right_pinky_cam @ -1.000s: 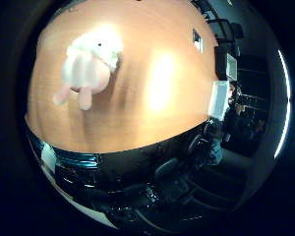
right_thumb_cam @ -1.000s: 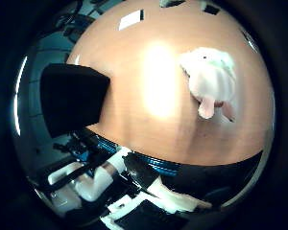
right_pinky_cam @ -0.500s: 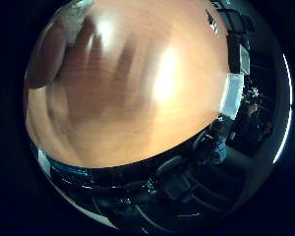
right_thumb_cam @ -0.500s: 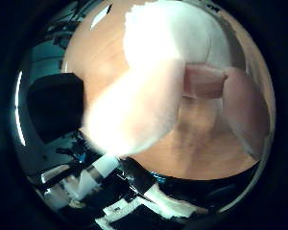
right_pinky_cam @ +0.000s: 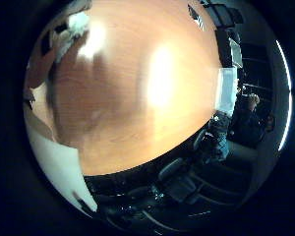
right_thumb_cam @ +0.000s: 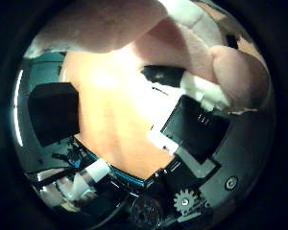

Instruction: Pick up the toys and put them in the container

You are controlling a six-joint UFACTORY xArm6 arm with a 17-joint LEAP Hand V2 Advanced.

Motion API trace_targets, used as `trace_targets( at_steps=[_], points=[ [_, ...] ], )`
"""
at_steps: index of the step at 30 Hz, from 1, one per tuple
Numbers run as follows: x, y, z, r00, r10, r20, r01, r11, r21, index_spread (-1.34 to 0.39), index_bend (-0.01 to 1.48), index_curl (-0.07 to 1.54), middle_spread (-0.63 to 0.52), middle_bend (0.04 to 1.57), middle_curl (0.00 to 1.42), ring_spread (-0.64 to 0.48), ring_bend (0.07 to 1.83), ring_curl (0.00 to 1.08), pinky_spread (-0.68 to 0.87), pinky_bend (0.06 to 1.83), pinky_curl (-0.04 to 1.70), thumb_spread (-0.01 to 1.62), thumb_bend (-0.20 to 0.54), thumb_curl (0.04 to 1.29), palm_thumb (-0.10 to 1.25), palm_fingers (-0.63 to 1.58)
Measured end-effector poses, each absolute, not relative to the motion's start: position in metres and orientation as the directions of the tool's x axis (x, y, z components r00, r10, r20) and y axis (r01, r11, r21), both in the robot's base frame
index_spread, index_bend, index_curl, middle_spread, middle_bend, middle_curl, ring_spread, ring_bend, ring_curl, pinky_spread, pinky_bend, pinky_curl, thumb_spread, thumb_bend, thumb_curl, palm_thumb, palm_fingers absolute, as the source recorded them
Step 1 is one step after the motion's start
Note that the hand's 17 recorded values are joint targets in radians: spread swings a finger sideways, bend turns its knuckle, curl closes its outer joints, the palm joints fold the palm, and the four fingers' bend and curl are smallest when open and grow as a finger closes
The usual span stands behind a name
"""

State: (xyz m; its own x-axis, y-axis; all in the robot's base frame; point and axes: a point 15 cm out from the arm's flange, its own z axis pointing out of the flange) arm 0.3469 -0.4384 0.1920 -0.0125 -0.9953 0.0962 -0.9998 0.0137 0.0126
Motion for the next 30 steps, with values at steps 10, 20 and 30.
trace_targets(
  at_steps=[10, 20, 30],
  points=[
    [0.349, -0.397, 0.251, 0.051, -0.999, 0.009, -0.996, -0.052, -0.069, -0.33, 0.99, 0.91, -0.21, 1.22, 0.91, -0.23, 1.39, 0.70, -0.21, 1.32, 0.73, 0.99, -0.013, 0.52, 1.08, 1.05],
    [0.322, -0.358, 0.348, 0.091, -0.995, 0.051, -0.990, -0.096, -0.103, -0.32, 0.99, 0.98, -0.19, 1.26, 0.94, -0.23, 1.39, 0.75, -0.21, 1.28, 0.86, 0.94, -0.015, 0.62, 1.06, 1.00],
    [0.327, -0.263, 0.452, 0.216, -0.969, 0.123, -0.957, -0.235, -0.172, -0.31, 0.98, 1.02, -0.19, 1.26, 0.95, -0.24, 1.37, 0.78, -0.22, 1.23, 0.96, 0.89, -0.015, 0.70, 1.05, 1.00]
  ],
)
